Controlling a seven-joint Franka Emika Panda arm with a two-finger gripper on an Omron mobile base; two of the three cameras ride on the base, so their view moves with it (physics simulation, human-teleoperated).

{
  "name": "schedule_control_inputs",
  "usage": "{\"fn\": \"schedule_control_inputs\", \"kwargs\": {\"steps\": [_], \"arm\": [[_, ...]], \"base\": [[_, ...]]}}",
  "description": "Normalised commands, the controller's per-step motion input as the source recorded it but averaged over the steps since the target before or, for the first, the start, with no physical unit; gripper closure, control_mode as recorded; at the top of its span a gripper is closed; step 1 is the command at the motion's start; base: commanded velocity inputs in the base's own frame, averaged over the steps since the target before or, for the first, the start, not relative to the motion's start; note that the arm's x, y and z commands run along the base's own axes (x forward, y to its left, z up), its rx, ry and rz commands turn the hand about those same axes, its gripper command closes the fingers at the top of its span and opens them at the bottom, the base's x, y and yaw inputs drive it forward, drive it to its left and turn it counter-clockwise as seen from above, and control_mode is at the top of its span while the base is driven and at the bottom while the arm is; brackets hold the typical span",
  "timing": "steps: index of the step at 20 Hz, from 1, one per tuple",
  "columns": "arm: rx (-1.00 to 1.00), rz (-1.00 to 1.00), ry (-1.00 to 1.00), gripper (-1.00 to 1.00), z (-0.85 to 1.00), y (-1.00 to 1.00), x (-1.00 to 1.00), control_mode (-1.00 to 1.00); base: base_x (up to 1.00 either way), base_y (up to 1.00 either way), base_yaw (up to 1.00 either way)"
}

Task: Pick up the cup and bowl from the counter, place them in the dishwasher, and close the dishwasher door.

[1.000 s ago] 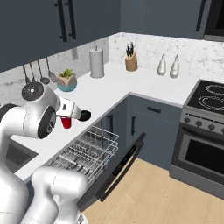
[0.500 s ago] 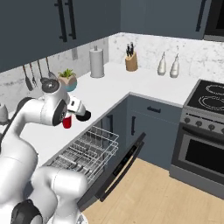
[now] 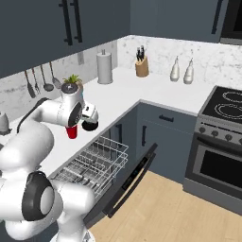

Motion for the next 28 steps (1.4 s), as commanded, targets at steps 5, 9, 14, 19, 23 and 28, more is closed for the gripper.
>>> {"fn": "schedule_control_inputs", "kwargs": {"steps": [5, 9, 14, 19, 23, 28], "arm": [[0.00, 0.00, 0.14, -1.00, -0.42, 0.00, 0.71, -1.00], [0.00, 0.00, 0.14, -1.00, -0.39, 0.00, 0.63, -1.00], [-0.01, 0.00, 0.05, -1.00, -0.32, 0.00, 0.49, -1.00], [0.00, 0.00, 0.00, -1.00, -0.18, 0.00, 0.20, -1.00], [0.00, 0.00, 0.00, -1.00, -0.28, 0.00, 0.29, -1.00], [0.00, 0.00, 0.00, -1.00, -0.30, 0.03, 0.45, -1.00]], "base": [[0.00, 0.00, 0.00], [0.00, 0.00, 0.00], [0.00, 0.00, 0.00], [0.00, 0.00, 0.00], [0.00, 0.00, 0.00], [0.00, 0.00, 0.00]]}}
